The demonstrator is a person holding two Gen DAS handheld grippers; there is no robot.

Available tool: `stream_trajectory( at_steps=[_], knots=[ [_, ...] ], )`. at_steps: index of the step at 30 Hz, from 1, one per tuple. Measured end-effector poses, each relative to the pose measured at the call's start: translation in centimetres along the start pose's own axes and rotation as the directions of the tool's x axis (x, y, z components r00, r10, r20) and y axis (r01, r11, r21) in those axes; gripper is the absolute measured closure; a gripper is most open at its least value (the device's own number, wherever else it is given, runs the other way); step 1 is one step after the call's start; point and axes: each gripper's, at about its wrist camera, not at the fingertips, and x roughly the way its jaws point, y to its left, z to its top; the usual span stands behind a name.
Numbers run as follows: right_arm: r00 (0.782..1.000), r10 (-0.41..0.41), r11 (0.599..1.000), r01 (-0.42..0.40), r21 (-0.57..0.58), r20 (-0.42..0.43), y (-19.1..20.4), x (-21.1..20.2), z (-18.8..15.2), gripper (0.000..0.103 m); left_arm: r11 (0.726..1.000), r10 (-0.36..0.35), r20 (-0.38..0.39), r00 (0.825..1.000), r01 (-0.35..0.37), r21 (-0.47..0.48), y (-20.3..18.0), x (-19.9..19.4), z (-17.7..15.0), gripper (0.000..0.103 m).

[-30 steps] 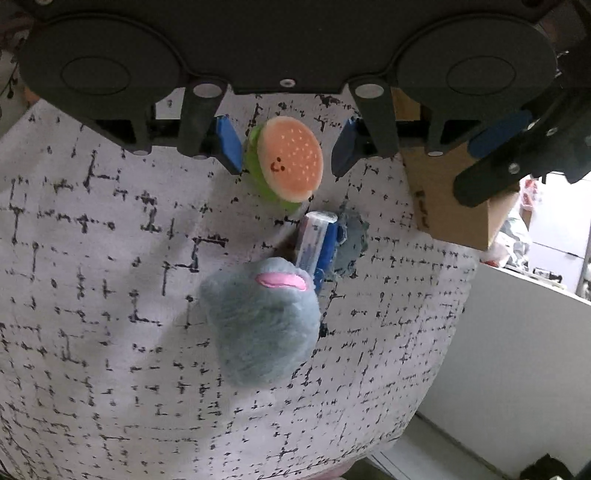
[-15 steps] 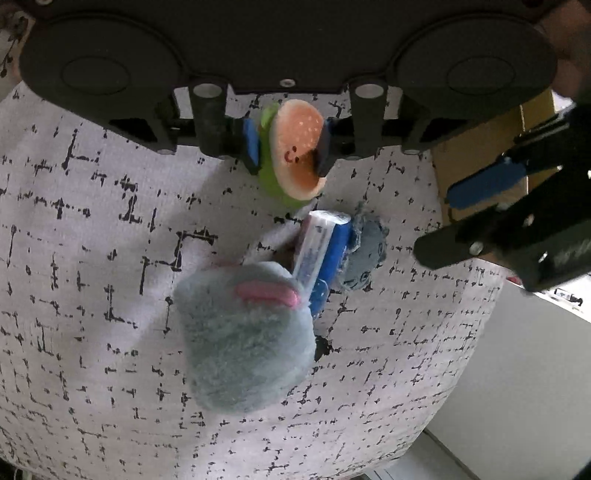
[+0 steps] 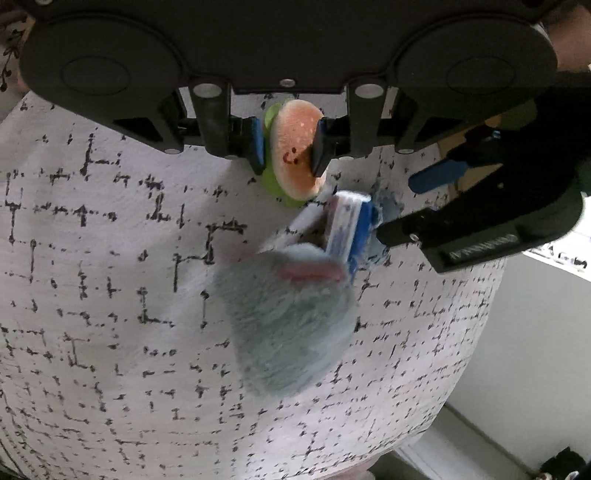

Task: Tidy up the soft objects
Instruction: 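Grasp the burger plush with the right tool while the left tool grasps the spiky plush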

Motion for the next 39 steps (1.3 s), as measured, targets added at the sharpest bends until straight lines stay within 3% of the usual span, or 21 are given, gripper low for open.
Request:
stream_trajectory(
  at_steps=[12, 16, 21, 39],
  knots=[
    [0.997, -0.042, 0.997, 0.038, 0.064, 0.059, -1.3, -0.7, 0.6, 0.078, 0.998, 0.057, 0.014, 0.998, -0.058, 0.022, -1.3, 2.3, 0.5, 0.047],
    [0.997, -0.033, 0.996, 0.027, 0.080, 0.064, -1.4, -1.0, 0.8, 0.078, 0.999, 0.039, 0.009, 0.999, -0.040, 0.007, -1.4, 2.0, 0.7, 0.075],
    [0.995, -0.040, 0.994, 0.030, 0.106, 0.094, -2.0, -1.9, 0.8, 0.078, 1.000, 0.006, 0.038, 0.999, -0.005, -0.009, -1.3, 0.6, 0.0, 0.086],
    [0.983, 0.113, 0.986, -0.129, 0.108, 0.143, -1.4, -5.4, 0.2, 0.078, 0.999, -0.051, 0.140, 0.989, 0.050, 0.010, -1.1, -7.5, -1.3, 0.088]
  ],
)
